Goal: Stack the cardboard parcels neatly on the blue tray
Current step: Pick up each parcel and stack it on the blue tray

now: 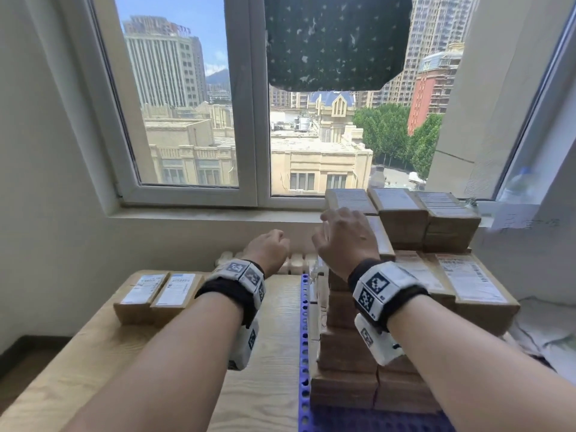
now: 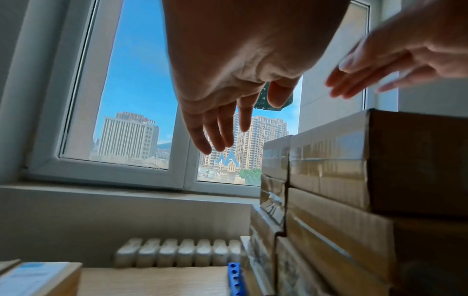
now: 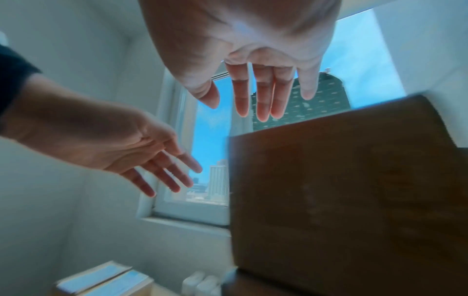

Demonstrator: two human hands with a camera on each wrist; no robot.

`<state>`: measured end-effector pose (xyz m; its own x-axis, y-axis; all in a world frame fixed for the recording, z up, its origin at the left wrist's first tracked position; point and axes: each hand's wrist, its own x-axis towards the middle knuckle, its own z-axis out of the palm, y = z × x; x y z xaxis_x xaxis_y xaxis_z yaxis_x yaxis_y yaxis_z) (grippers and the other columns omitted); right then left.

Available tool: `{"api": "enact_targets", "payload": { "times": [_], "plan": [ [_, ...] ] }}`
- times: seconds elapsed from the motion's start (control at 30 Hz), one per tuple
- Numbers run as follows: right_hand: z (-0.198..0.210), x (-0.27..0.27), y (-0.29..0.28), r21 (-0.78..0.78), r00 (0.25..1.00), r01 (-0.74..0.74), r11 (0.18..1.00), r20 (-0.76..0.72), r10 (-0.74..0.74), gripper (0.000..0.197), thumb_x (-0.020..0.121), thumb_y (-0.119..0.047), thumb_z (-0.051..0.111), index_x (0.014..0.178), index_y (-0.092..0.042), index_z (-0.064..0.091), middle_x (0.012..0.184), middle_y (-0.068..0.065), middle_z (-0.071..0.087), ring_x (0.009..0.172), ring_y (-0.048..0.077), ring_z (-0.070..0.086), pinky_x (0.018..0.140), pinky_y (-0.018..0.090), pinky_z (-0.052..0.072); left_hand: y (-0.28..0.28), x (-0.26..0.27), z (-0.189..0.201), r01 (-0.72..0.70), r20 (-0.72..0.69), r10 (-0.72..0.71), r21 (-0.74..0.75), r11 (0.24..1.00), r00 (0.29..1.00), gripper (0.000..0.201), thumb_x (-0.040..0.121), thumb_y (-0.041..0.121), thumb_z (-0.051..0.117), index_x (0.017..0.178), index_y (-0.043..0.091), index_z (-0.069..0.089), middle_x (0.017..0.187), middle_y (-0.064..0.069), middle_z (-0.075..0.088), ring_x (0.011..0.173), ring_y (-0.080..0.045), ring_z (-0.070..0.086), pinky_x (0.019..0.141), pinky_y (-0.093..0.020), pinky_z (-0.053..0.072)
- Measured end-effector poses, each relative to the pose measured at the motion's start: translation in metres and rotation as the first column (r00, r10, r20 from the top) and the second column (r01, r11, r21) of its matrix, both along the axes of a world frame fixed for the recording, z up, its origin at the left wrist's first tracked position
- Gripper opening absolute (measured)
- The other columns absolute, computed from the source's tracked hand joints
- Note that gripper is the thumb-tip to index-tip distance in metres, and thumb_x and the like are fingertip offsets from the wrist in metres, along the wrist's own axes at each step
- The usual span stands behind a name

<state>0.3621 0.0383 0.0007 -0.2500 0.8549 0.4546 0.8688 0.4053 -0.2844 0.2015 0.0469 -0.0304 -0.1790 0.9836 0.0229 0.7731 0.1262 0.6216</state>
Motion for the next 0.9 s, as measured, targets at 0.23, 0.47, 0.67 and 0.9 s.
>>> {"api": "enact_targets", "payload": {
  "times": [0.23,0.47,0.67,0.9],
  "plan": [
    [-0.041,-0.077,-0.032,-0.069,0.987,-0.146,0.987,0.054,0.149,0.032,0.096,-0.029,0.047,0.123,-0.014,0.058,0.124,0.007,0.059,0.117,0.025,0.050,0.097,0.034,0.038,-0.045,-0.067,-0.031,-0.030,-0.158,0.034,0.022,0.999,0.987,0.045,0.103,0.032,0.035,0.143,0.015,0.045,0.147,-0.014,0.046,0.136,-0.029,0.040,0.112,-0.038,0.031],
    [-0.096,-0.150,-0.064,-0.281,0.986,-0.152,0.947,0.025,0.166,0.038,0.097,-0.026,0.044,0.130,-0.011,0.057,0.132,0.010,0.057,0.124,0.027,0.049,0.101,0.034,0.037,-0.104,-0.135,-0.071,-0.071,-0.184,0.060,-0.052,0.996,0.981,0.046,0.102,0.029,0.038,0.145,0.016,0.040,0.151,-0.013,0.041,0.137,-0.029,0.038,0.114,-0.037,0.029],
    [-0.143,-0.196,-0.092,-0.413,0.987,-0.143,0.900,0.003,0.158,0.039,0.097,-0.026,0.041,0.130,-0.013,0.057,0.127,0.009,0.058,0.119,0.027,0.052,0.094,0.037,0.044,-0.140,-0.172,-0.104,-0.119,-0.156,0.105,-0.087,0.989,0.982,0.048,0.102,0.031,0.036,0.148,0.018,0.037,0.149,-0.011,0.043,0.136,-0.029,0.038,0.112,-0.039,0.031],
    [-0.161,-0.225,-0.085,-0.475,0.993,-0.104,0.874,0.001,0.119,0.038,0.097,-0.027,0.041,0.129,-0.014,0.057,0.129,0.008,0.059,0.118,0.026,0.053,0.093,0.037,0.044,-0.144,-0.204,-0.120,-0.157,-0.136,0.141,-0.116,0.981,0.981,0.045,0.102,0.031,0.036,0.144,0.017,0.044,0.147,-0.010,0.046,0.133,-0.029,0.041,0.110,-0.041,0.034]
  ]
}}
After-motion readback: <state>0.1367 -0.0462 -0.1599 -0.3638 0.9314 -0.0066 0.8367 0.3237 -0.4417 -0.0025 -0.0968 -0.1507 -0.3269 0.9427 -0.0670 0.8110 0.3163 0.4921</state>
